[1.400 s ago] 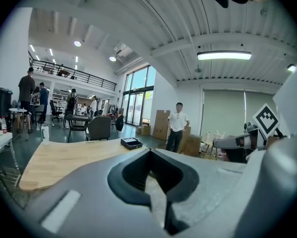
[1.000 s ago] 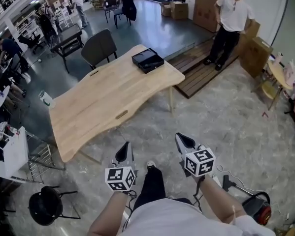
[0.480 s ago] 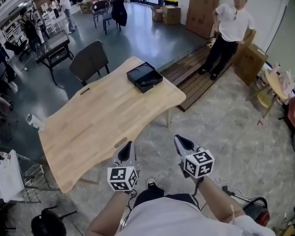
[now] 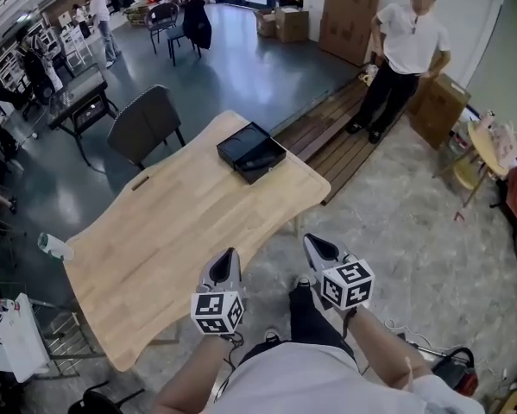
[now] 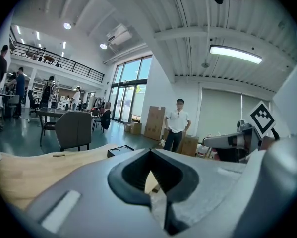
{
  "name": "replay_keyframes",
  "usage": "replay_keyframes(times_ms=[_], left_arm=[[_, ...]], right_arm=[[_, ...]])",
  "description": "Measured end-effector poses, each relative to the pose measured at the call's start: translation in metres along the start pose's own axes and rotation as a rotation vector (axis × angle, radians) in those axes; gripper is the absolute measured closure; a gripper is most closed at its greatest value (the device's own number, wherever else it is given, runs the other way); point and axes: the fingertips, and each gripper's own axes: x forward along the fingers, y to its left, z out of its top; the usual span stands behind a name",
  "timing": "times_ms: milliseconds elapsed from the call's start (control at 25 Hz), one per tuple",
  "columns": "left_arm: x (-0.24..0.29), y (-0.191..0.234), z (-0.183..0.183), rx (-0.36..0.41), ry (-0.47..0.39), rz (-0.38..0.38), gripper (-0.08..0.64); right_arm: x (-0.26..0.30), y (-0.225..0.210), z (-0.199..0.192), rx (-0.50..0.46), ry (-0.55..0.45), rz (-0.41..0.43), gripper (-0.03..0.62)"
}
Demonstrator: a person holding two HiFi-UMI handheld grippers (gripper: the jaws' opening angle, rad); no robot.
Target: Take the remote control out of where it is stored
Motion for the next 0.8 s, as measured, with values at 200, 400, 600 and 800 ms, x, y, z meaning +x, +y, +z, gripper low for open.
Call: replay_keyframes(times_ms=[200,400,600,800], left_arm=[[0.055,0.02,0.009,0.003,-0.007,0.039,0.56],[0.122,0.047,0.022,-0.027,-0.001,0.121,0.56],[0.194,0.063,0.039,-0.065,0.027,0.193,0.56],[0.245,0.08,0.045,-0.063,0.066,0.243,0.56]], right_arm=[[0.058,-0.035,0.018,-0.01,-0.001,0.048,0.565],[0.128,-0.075,0.046,-0.036,0.023,0.126,0.565],[0.189,-0.116,0.067,-0.045,0.083,0.213,0.565],[0.244,-0.142,0.076,-0.033,0.133,0.276,0.565]])
